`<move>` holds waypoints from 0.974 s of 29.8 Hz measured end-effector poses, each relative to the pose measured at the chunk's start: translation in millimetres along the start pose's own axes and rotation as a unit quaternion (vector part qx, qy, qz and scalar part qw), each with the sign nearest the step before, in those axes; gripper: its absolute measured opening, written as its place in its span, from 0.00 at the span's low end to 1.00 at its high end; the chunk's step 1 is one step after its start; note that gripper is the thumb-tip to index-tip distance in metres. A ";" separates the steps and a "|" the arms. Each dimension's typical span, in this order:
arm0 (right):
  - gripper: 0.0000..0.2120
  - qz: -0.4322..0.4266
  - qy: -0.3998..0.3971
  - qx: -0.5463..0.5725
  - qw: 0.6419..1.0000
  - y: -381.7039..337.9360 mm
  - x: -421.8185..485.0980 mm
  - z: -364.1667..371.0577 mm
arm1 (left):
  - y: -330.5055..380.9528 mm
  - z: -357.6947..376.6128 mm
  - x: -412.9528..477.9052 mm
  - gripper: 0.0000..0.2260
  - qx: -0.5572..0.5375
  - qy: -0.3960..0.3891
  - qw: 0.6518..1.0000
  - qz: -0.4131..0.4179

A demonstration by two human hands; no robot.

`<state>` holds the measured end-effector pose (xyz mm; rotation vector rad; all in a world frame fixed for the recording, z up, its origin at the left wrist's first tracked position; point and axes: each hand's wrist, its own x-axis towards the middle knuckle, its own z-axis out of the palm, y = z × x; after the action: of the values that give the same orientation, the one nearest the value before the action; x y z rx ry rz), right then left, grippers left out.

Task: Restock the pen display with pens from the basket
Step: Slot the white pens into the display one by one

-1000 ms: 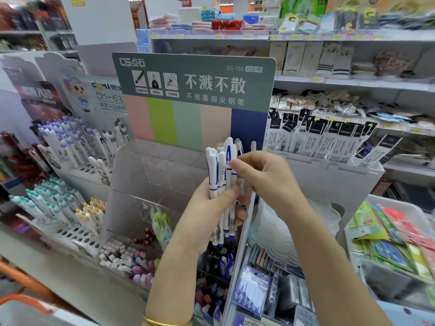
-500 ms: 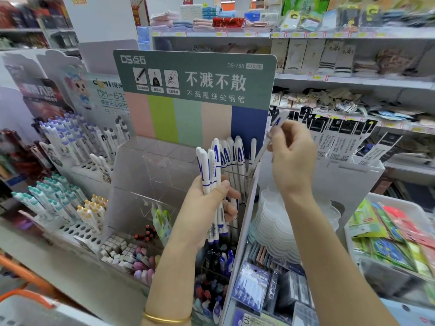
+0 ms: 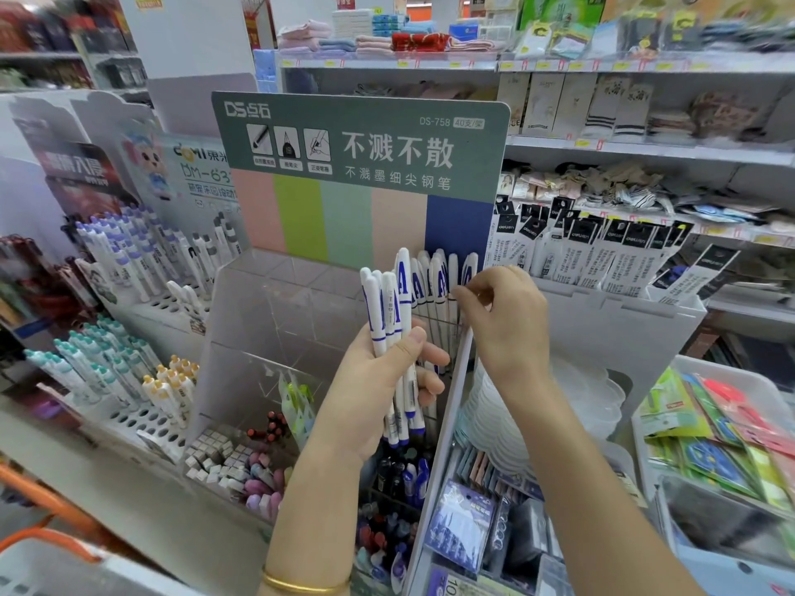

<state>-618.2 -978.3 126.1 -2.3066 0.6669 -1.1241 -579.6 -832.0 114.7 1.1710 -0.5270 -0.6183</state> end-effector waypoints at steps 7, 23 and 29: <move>0.06 0.039 -0.148 0.220 0.963 -33.4 -9.3 -19.1 | -2.2 4.3 2.9 0.13 0.030 -0.024 0.999 0.013; 0.05 0.025 0.009 0.130 0.991 -6.2 4.5 -9.0 | 1.3 0.7 1.7 0.03 -0.002 0.031 0.999 -0.006; 0.13 0.023 -0.076 -0.137 0.987 -3.8 0.2 -1.1 | 1.1 4.1 -1.4 0.04 0.031 0.015 0.999 0.003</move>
<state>-618.2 -975.8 129.1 -2.5608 0.8565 -0.8690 -583.2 -833.6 117.0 1.2349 -0.5266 -0.5828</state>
